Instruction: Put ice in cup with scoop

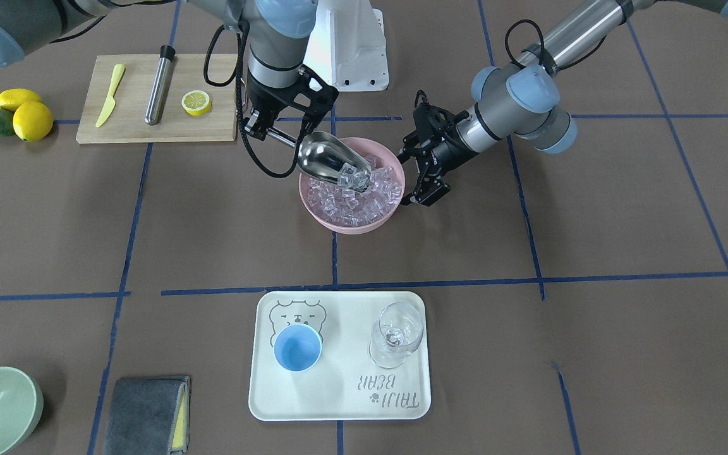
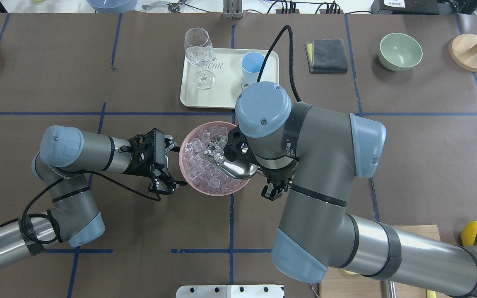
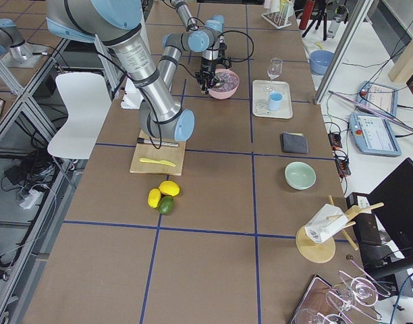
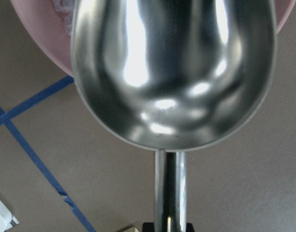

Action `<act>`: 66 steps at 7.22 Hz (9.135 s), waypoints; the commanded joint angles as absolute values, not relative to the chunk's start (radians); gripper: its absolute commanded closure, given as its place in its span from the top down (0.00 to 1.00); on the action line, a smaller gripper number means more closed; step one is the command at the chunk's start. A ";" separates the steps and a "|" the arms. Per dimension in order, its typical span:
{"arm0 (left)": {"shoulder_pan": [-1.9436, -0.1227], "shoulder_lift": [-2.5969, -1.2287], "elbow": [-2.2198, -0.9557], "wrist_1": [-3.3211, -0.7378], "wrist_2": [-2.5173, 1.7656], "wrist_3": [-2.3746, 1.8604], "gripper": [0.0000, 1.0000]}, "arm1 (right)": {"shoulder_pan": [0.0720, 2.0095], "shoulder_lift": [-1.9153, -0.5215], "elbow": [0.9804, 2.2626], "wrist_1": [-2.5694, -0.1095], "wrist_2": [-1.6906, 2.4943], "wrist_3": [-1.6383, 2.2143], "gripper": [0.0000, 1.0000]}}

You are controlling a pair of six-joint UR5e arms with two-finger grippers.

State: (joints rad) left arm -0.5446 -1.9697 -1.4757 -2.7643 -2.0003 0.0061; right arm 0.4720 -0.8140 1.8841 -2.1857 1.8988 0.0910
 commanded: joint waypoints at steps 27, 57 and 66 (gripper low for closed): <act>-0.548 -1.960 -1.471 -2.764 -2.000 0.005 1.00 | 0.819 -0.378 1.109 -2.354 2.220 0.281 0.00; -0.589 -1.956 -1.480 -2.755 -2.000 -0.023 1.00 | 0.865 -0.634 1.677 -2.520 2.160 0.271 0.00; -1.007 -1.872 -1.663 -2.218 -2.002 0.106 1.00 | 0.876 -0.955 2.031 -2.472 2.164 0.333 0.00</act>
State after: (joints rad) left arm -0.9296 -1.8846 -1.6730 -2.2419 -1.9999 0.0611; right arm 0.8747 -0.9201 2.0087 -2.5045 2.1643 0.3327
